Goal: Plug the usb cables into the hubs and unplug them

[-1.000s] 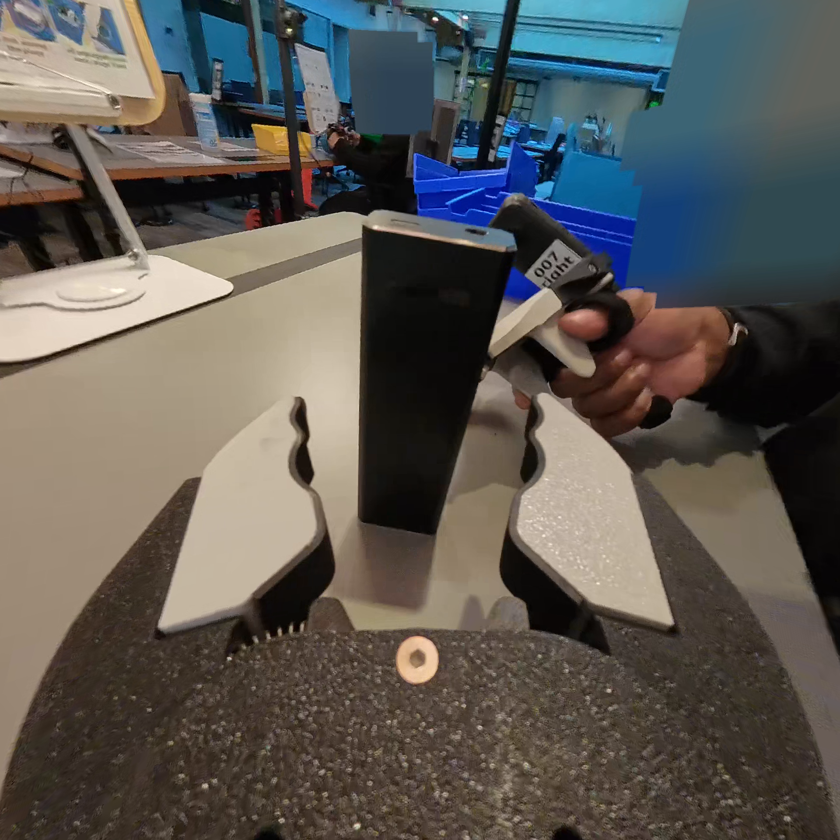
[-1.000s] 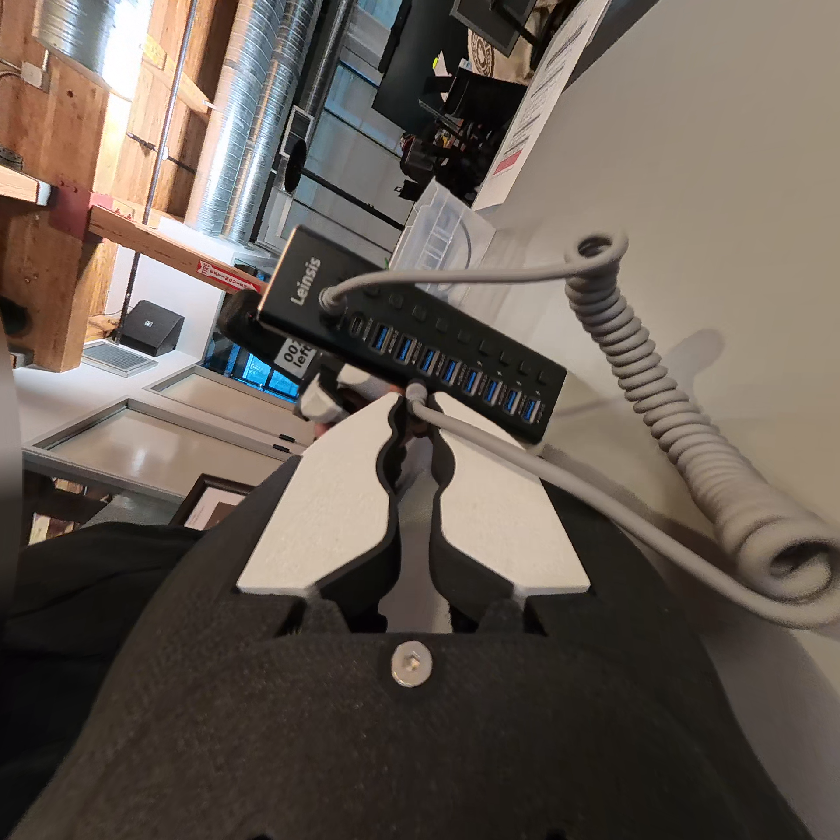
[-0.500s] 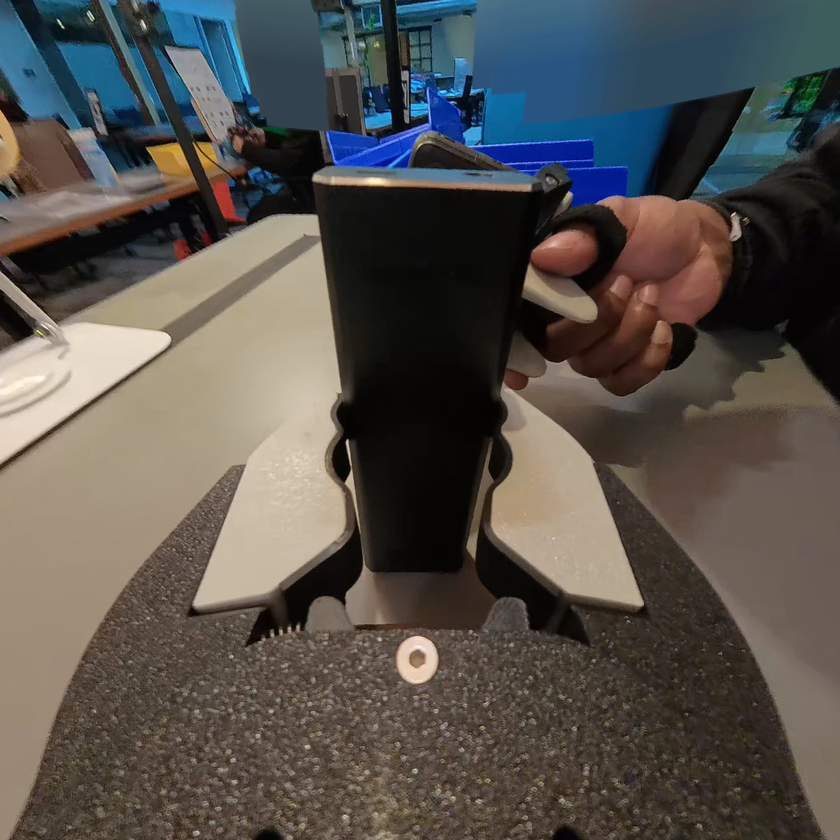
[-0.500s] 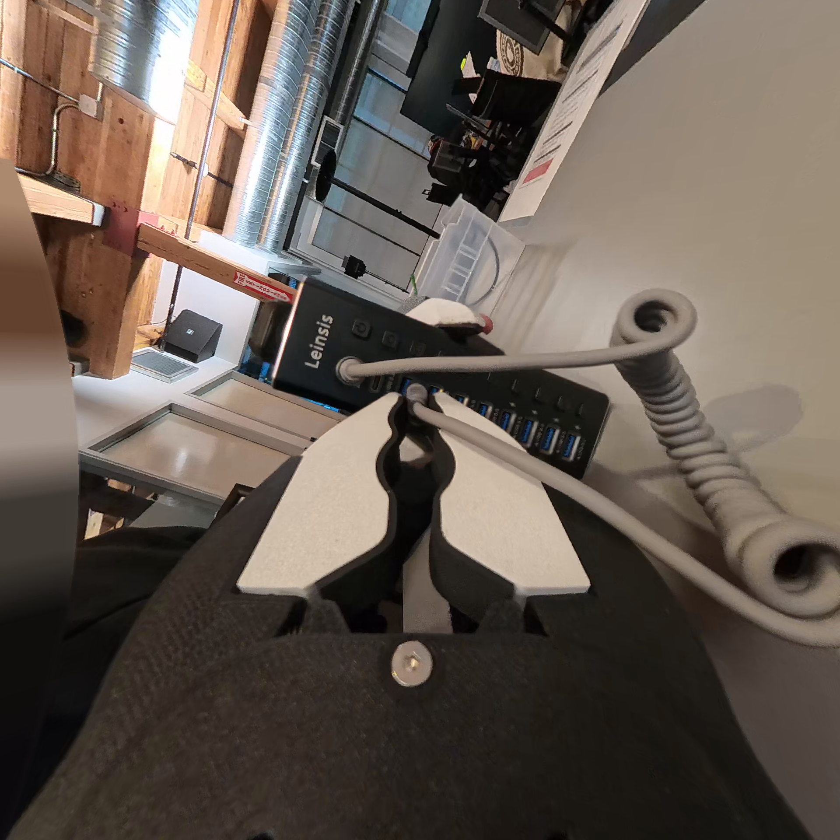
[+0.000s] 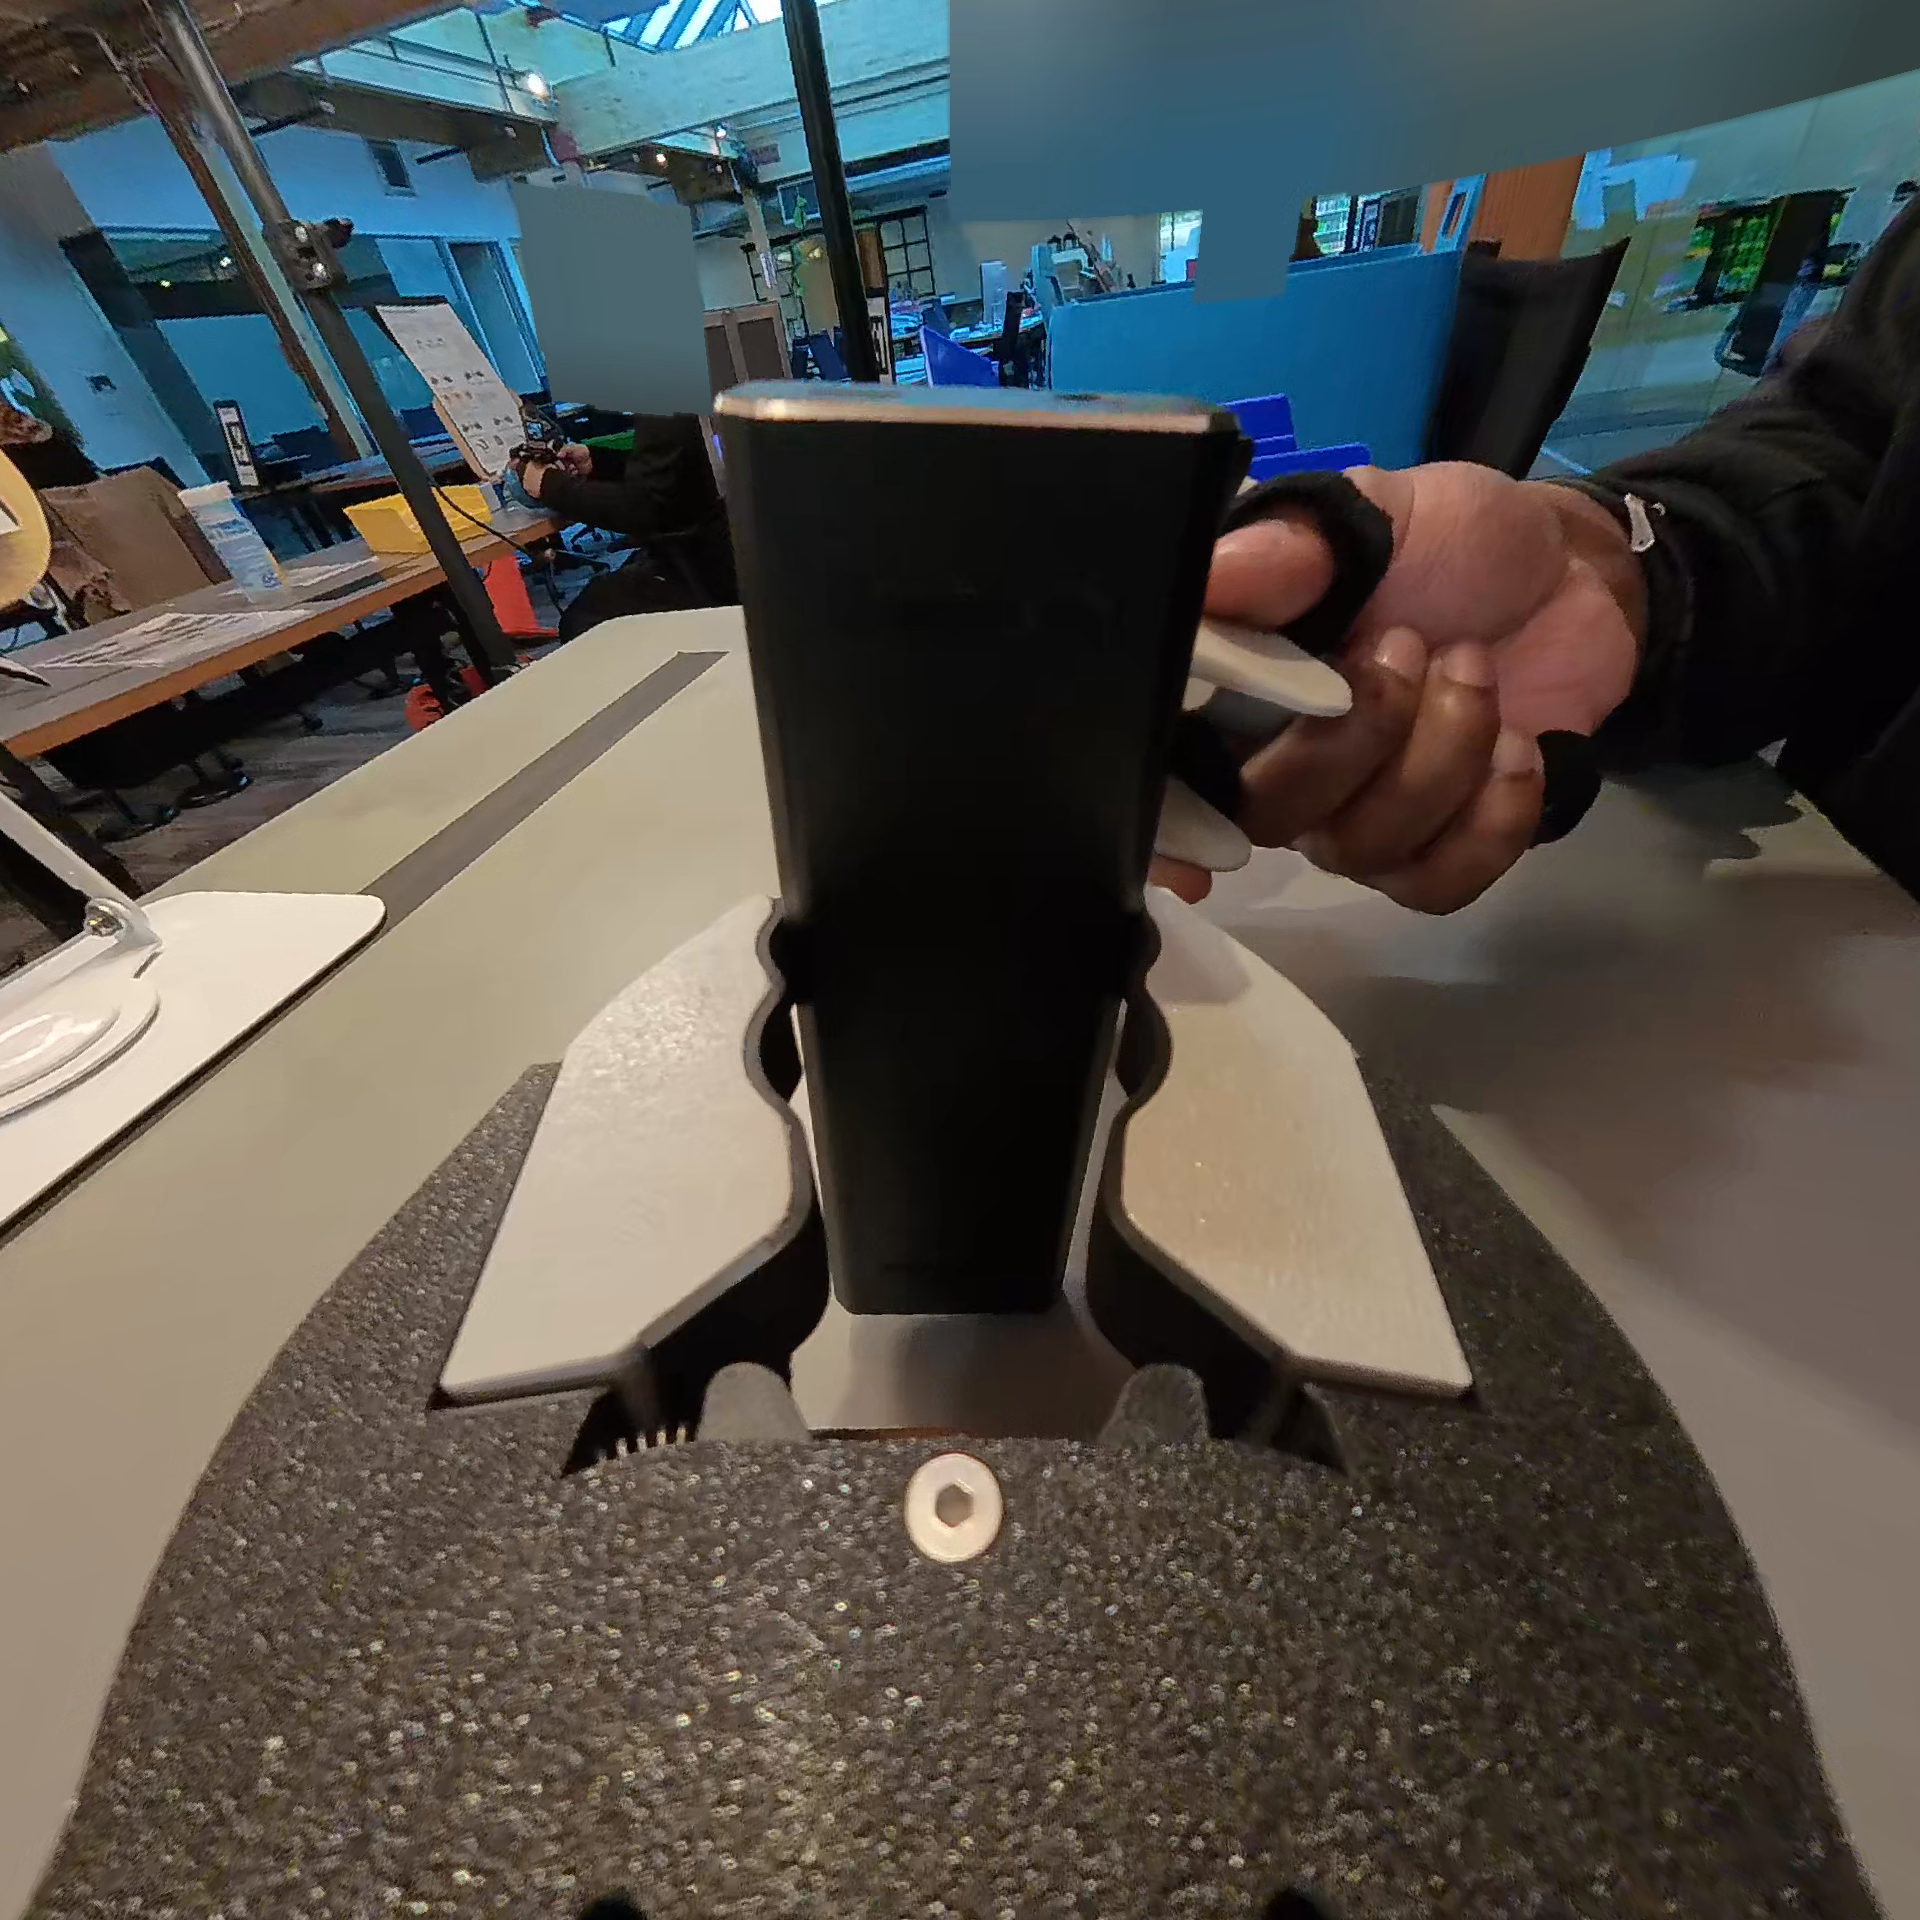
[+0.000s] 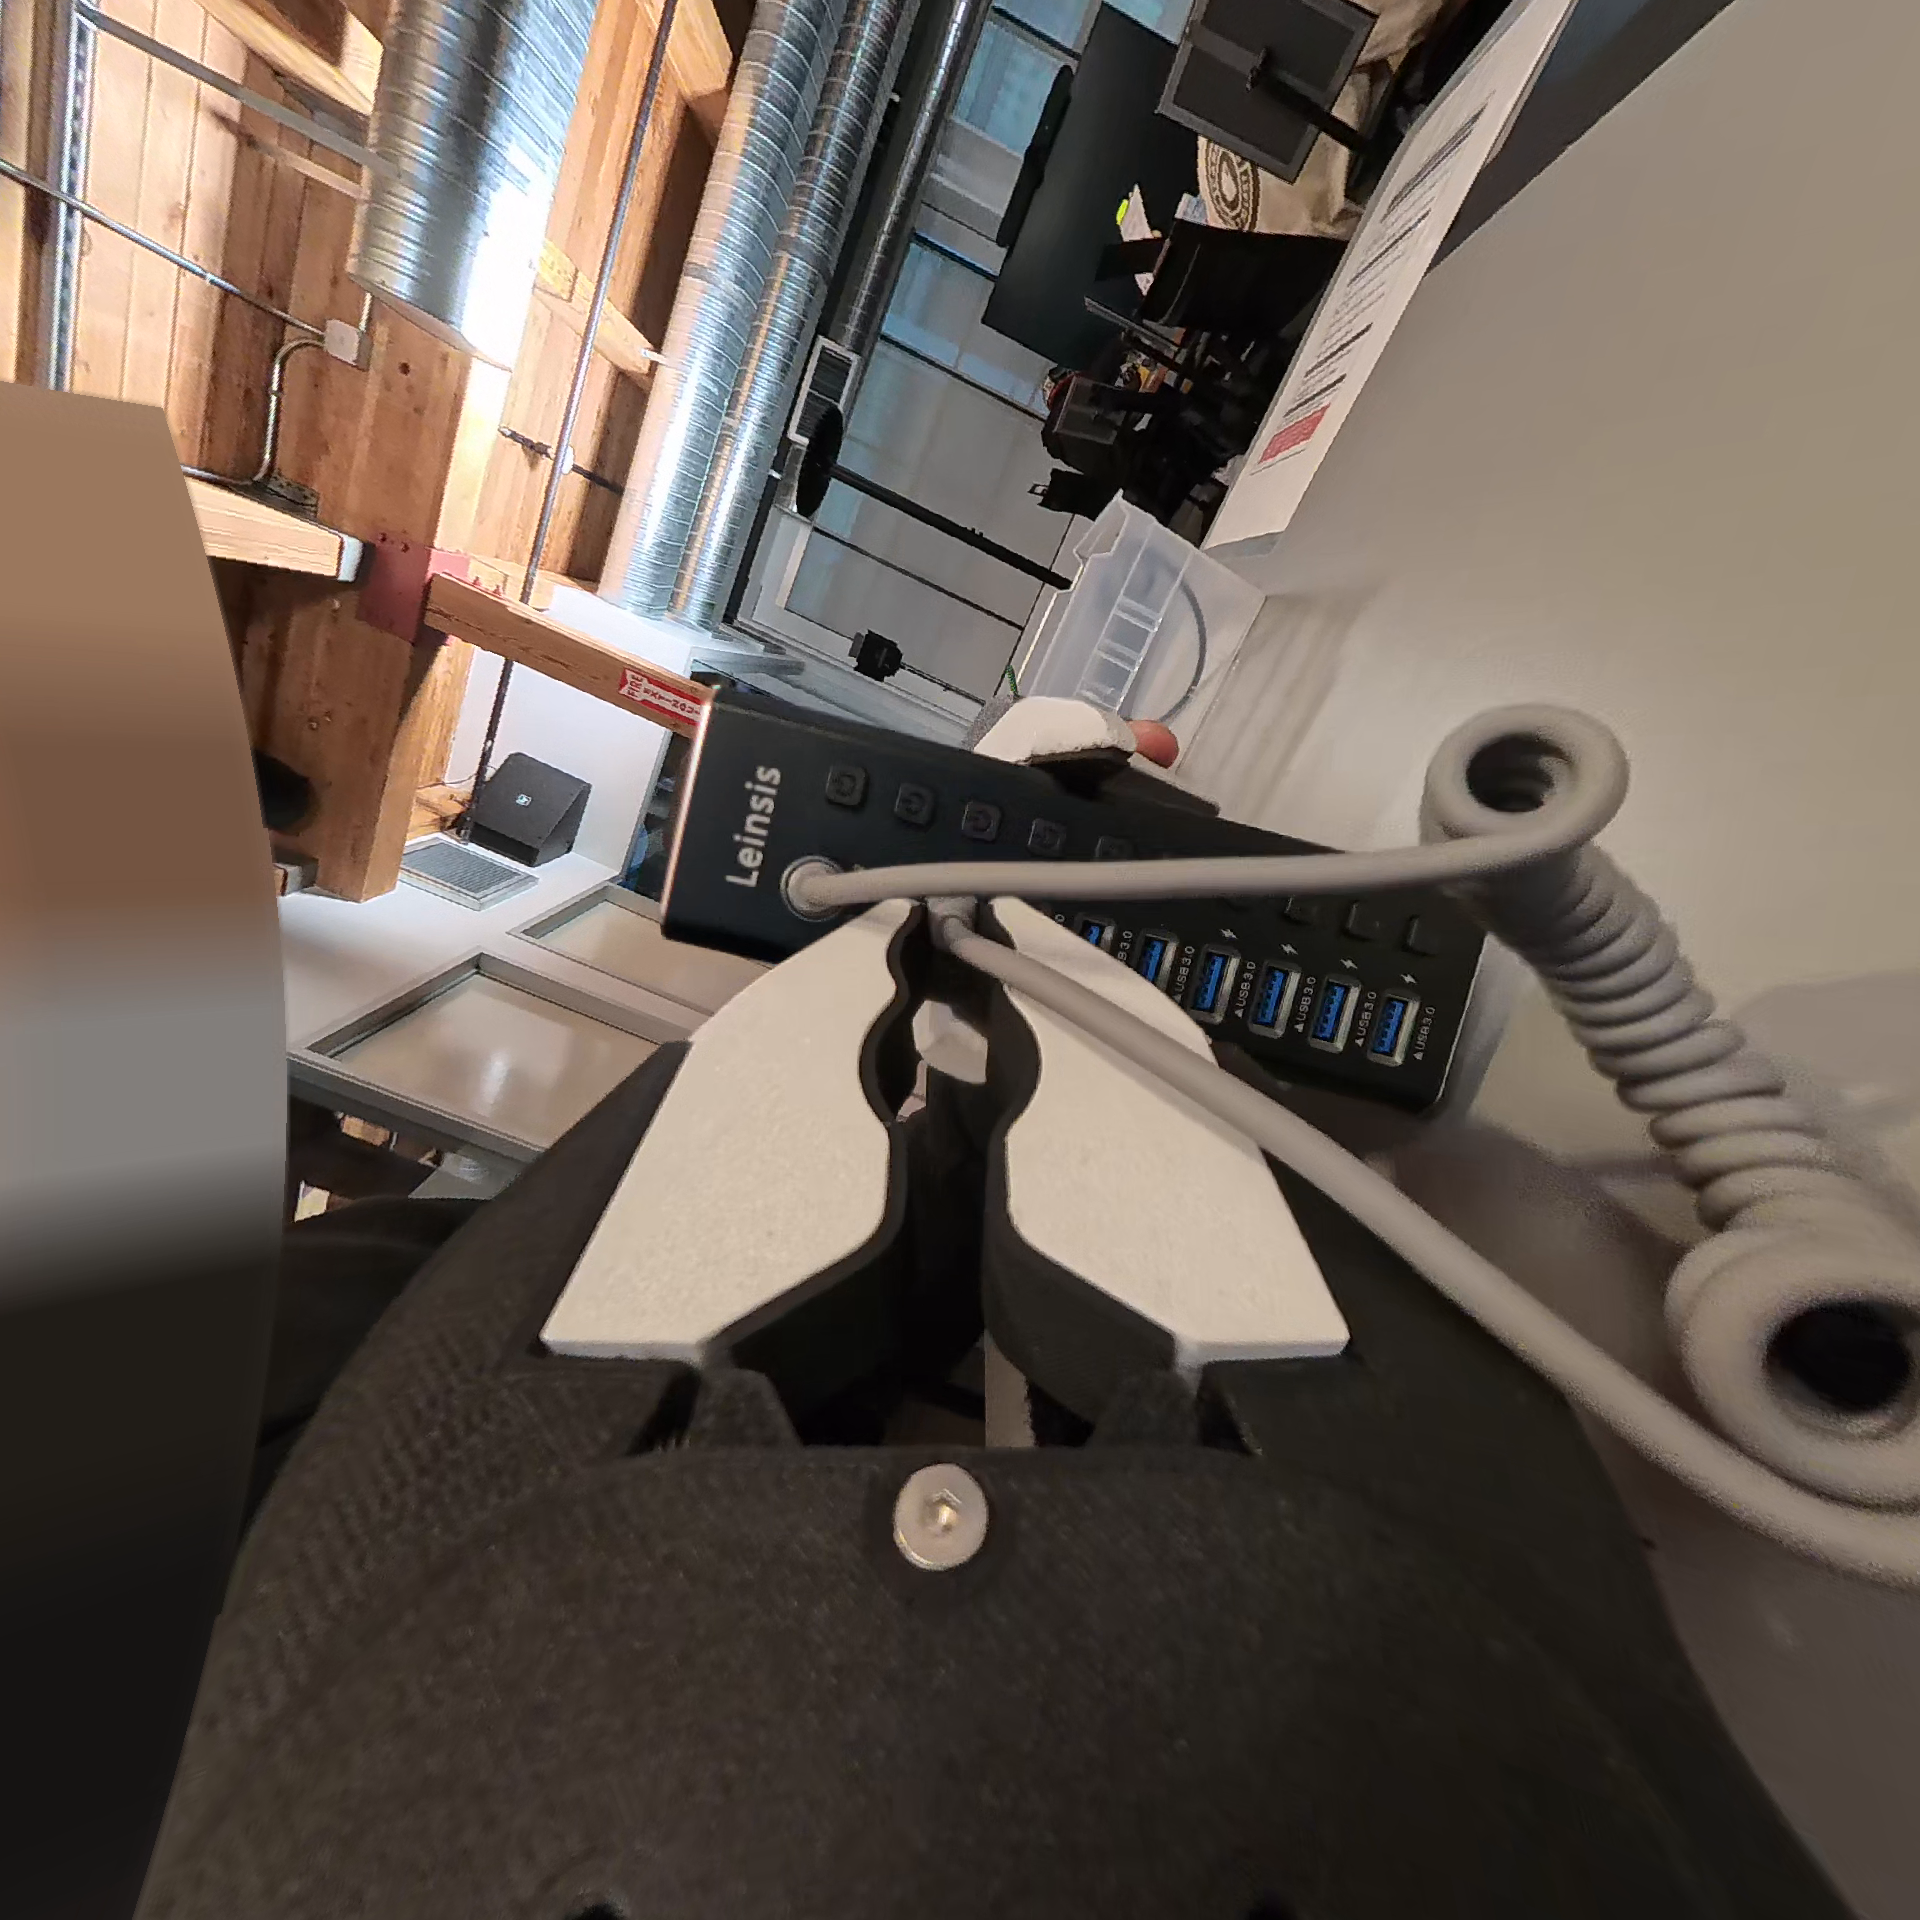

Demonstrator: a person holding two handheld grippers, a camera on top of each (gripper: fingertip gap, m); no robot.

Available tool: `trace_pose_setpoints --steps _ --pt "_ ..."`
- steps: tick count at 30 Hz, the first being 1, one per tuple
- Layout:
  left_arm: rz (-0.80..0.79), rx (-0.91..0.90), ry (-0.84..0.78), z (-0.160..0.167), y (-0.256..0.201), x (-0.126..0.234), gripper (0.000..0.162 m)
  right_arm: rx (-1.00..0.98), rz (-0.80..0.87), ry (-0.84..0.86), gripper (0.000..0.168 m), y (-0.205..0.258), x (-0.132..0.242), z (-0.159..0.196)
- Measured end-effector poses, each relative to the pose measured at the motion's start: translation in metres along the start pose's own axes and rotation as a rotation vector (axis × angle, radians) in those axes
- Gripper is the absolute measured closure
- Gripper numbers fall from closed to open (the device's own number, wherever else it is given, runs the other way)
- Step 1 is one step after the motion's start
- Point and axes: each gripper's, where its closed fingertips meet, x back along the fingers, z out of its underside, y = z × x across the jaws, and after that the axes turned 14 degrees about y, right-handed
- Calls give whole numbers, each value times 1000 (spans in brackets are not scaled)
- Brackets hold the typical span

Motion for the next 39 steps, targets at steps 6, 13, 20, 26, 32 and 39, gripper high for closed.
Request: trace_pose_setpoints --steps 6,13,20,26,32,39 --pt "-20 -32 2 0 -1 0 102 -1 10 20 161 0 -1 3" --pt "-71 -126 41 6 -3 -1 102 1 39 82 161 -5 -1 10" --pt "-147 -278 104 10 -6 1 103 -2 6 128 161 -6 -2 19" --pt "-183 -374 169 17 -10 1 102 66 23 204 161 -7 -6 29" --pt "-270 -418 226 16 -5 2 102 220 156 178 161 -6 -7 26" --pt "-371 -504 332 14 -1 4 102 281 172 222 161 -4 -5 26"
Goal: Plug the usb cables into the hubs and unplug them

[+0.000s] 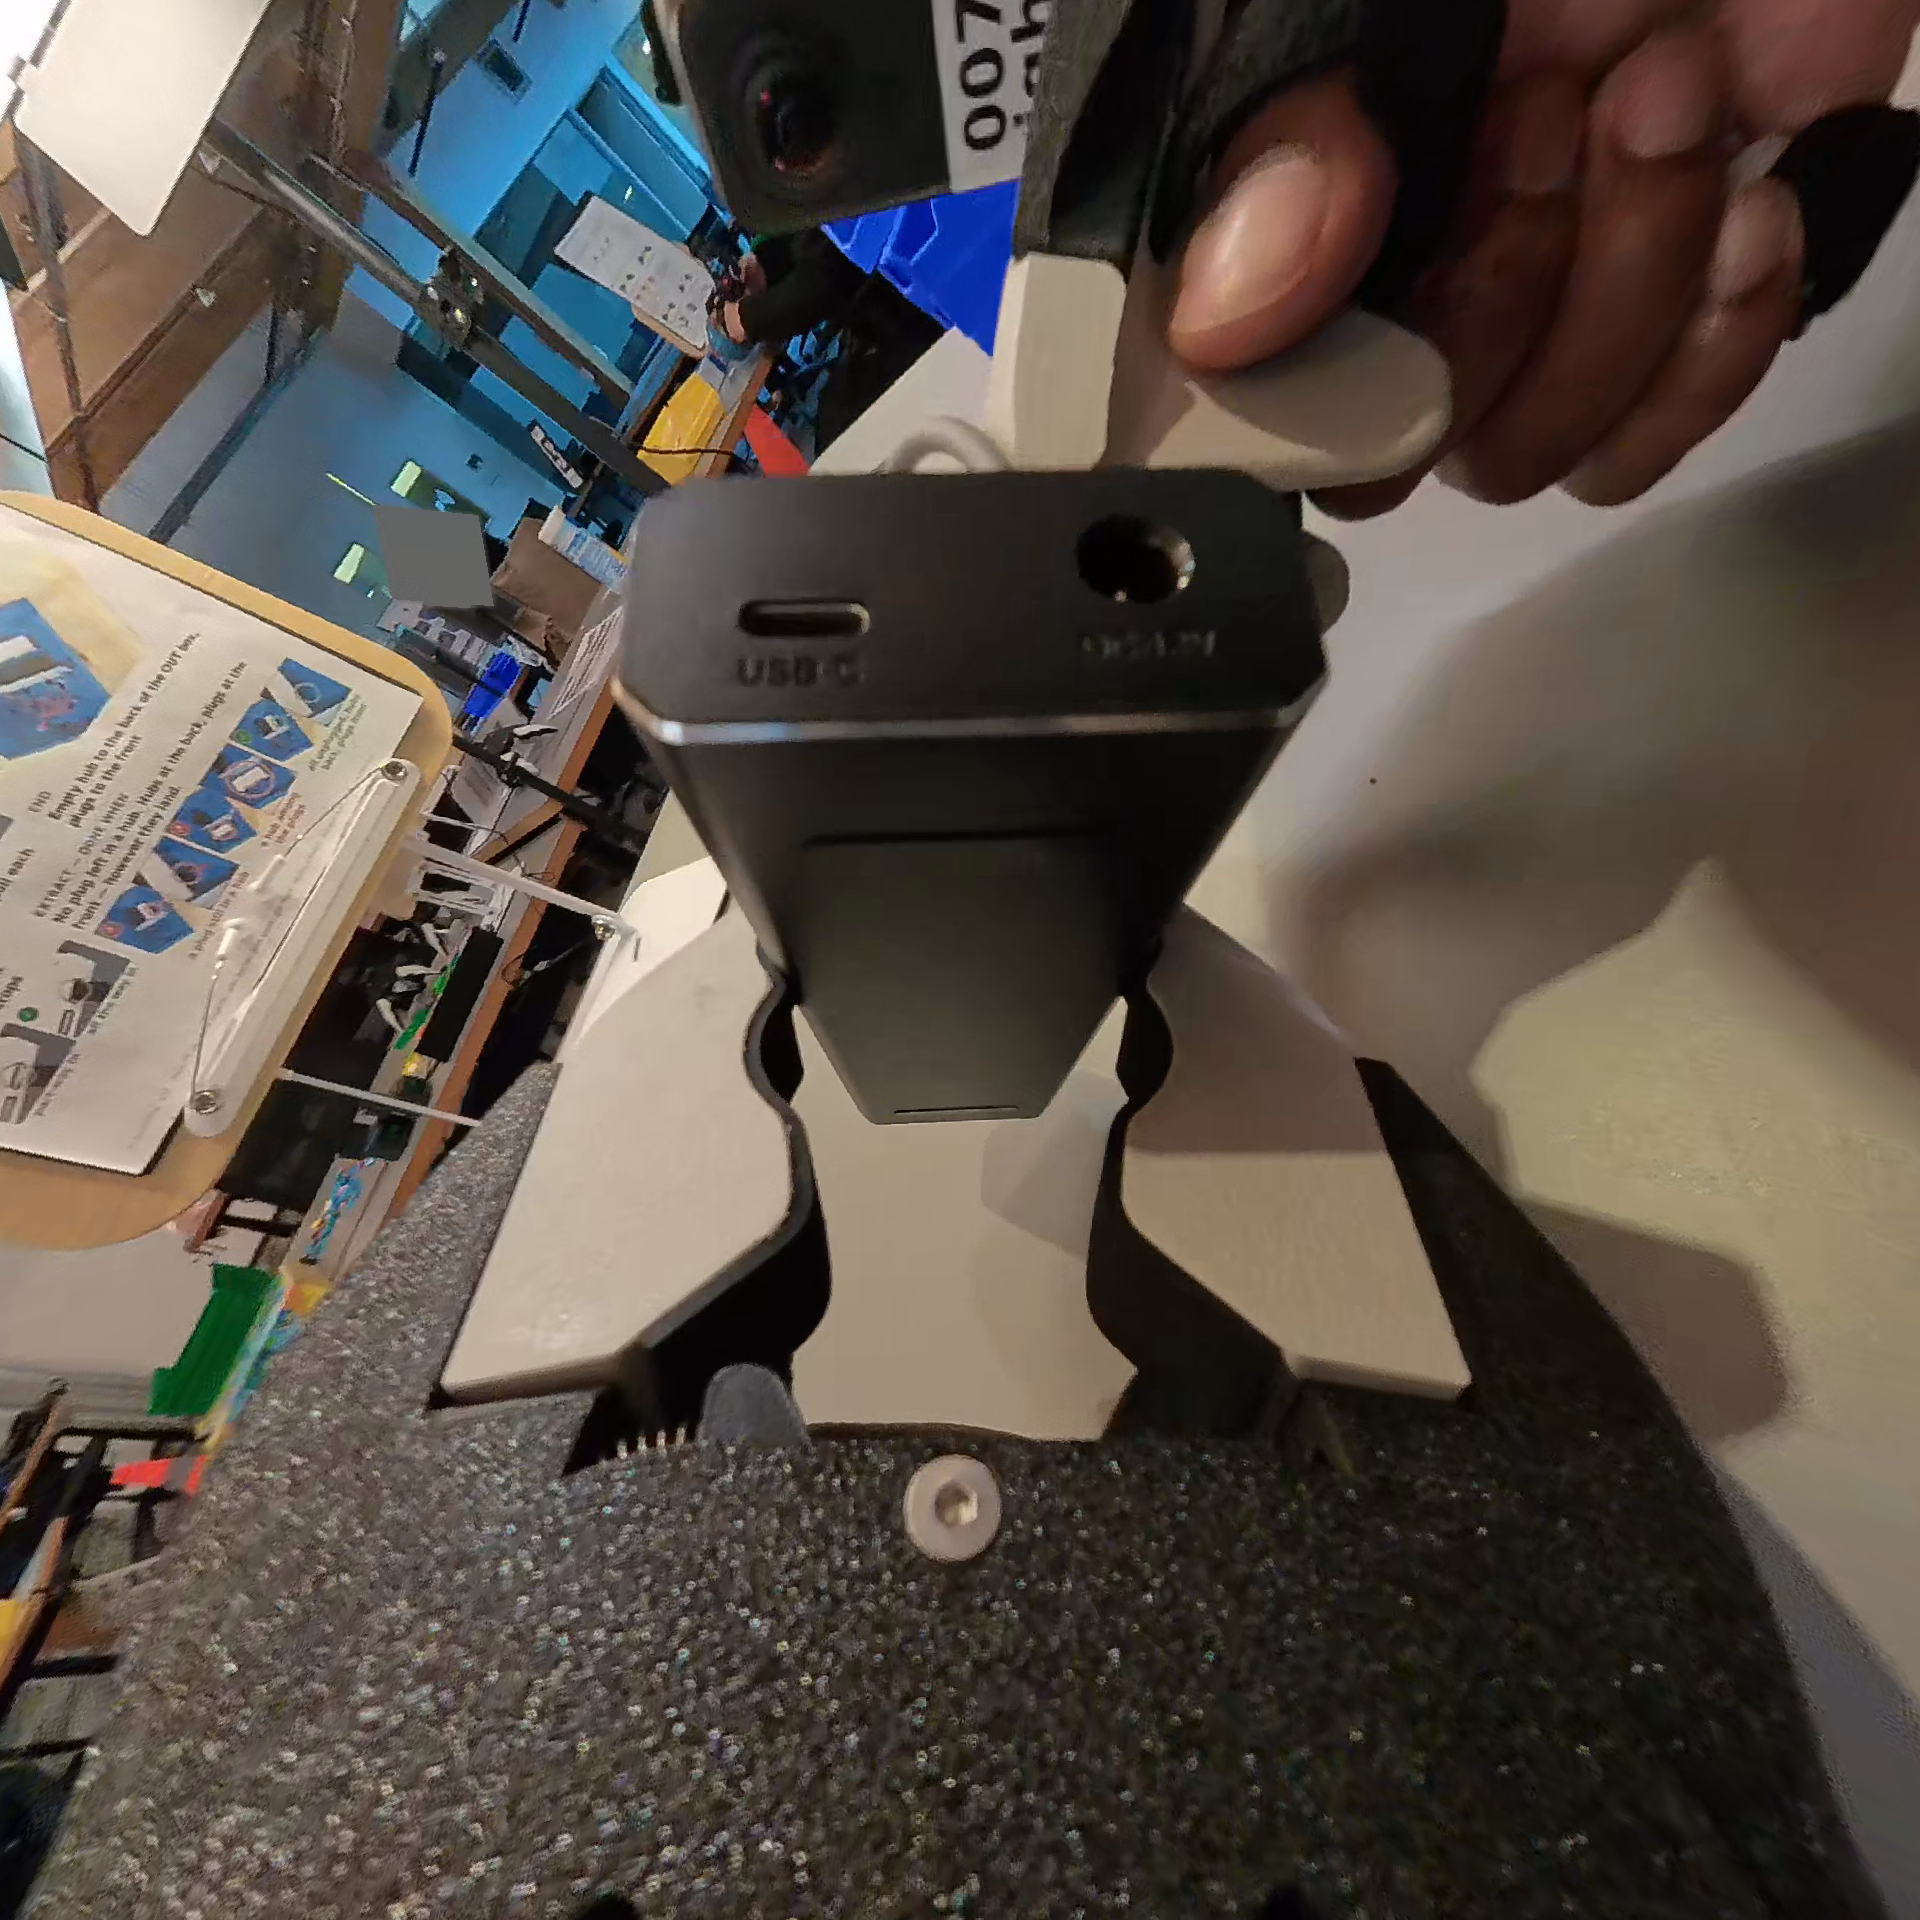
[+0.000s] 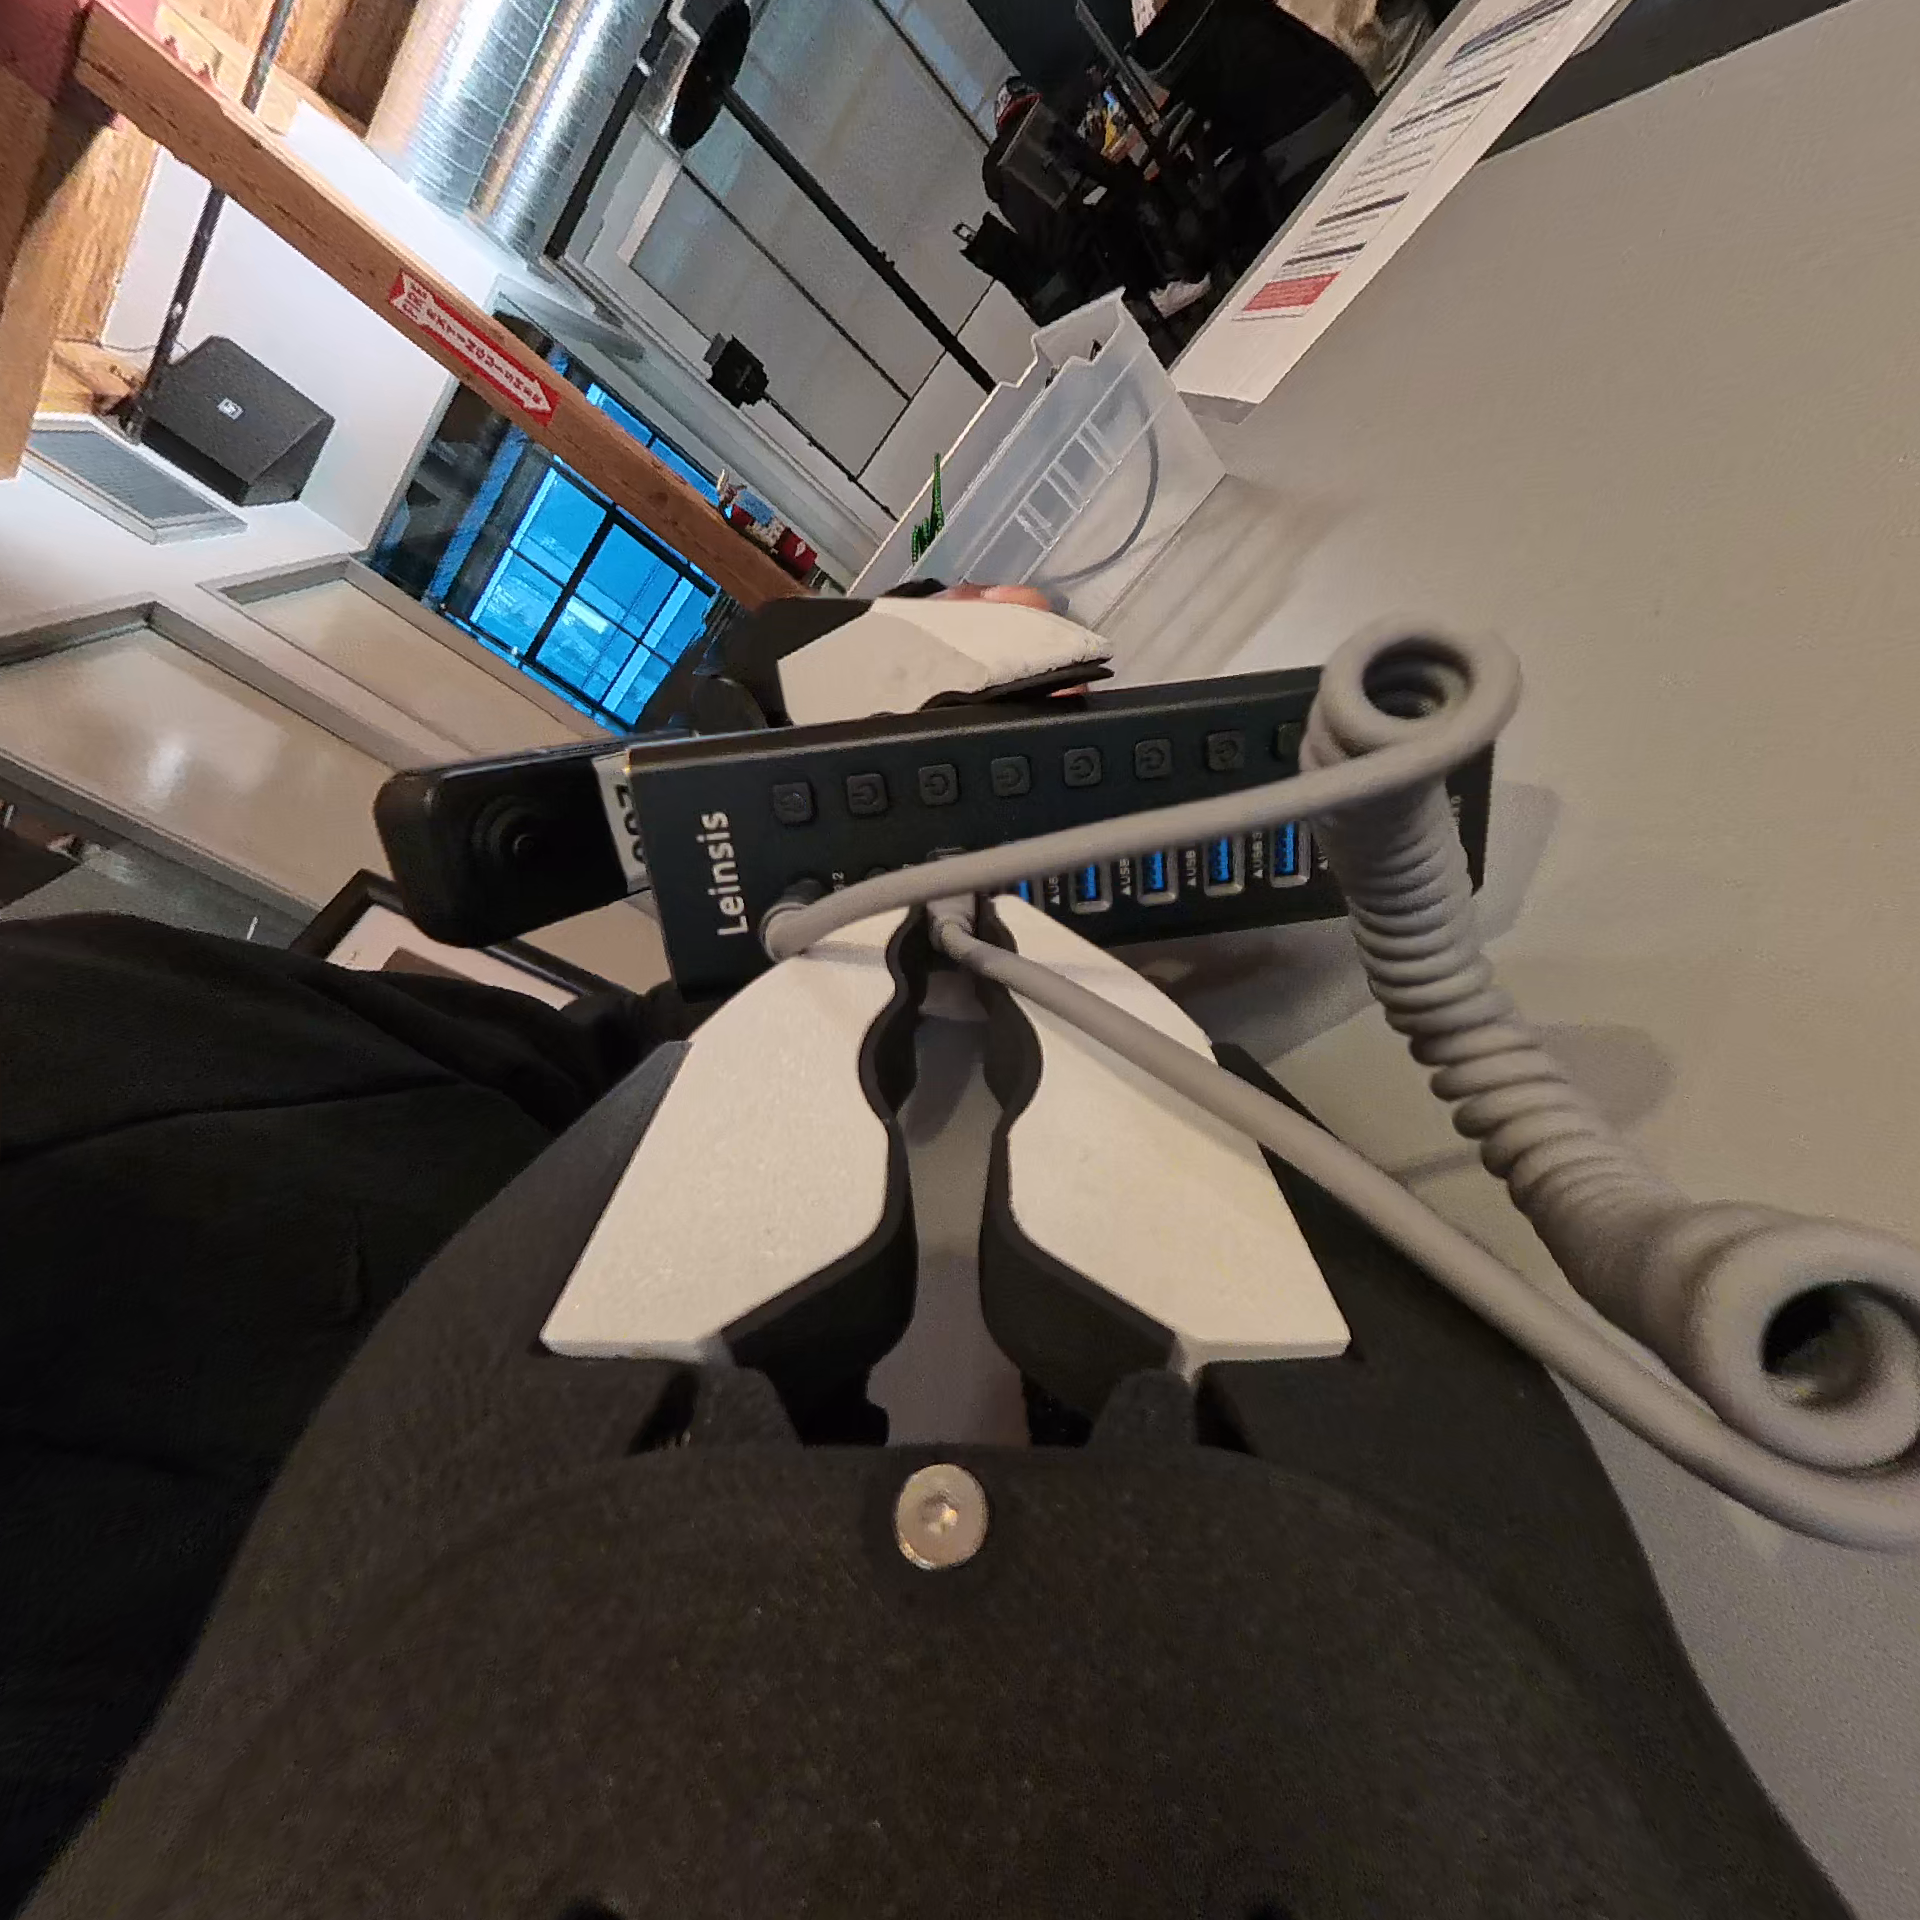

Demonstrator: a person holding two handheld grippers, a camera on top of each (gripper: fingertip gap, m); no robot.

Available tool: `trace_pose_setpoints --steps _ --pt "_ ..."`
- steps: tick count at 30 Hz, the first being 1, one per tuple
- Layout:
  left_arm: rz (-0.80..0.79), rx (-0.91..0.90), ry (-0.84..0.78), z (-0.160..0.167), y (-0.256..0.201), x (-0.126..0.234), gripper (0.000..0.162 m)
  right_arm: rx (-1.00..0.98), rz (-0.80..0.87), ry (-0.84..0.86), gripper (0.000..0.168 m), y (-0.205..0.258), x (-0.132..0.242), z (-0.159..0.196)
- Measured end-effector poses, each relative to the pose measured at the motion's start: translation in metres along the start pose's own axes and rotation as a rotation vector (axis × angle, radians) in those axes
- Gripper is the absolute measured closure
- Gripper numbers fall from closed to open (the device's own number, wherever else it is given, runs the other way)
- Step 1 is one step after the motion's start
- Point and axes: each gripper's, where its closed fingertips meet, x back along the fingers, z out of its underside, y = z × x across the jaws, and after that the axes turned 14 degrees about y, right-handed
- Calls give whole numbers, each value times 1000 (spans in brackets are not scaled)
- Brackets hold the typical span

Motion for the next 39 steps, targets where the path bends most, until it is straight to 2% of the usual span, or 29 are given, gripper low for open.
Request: trace_pose_setpoints --steps 5,16,22,24,29,39 --pt "18 -27 -3 -5 -4 3 102 49 -50 64 161 6 -3 4" --pt "27 14 15 -3 -6 -1 102 43 -62 46 161 2 -6 5" --pt "124 237 -40 -2 4 -3 102 23 -75 -26 158 -1 -2 -4" --pt "179 345 -45 5 13 -1 102 37 -65 -45 149 -3 2 -8" --pt "314 610 -36 30 28 -2 103 75 3 -49 144 -14 10 -9" --pt "411 657 -113 47 28 12 102 112 64 -4 148 -23 6 -2"
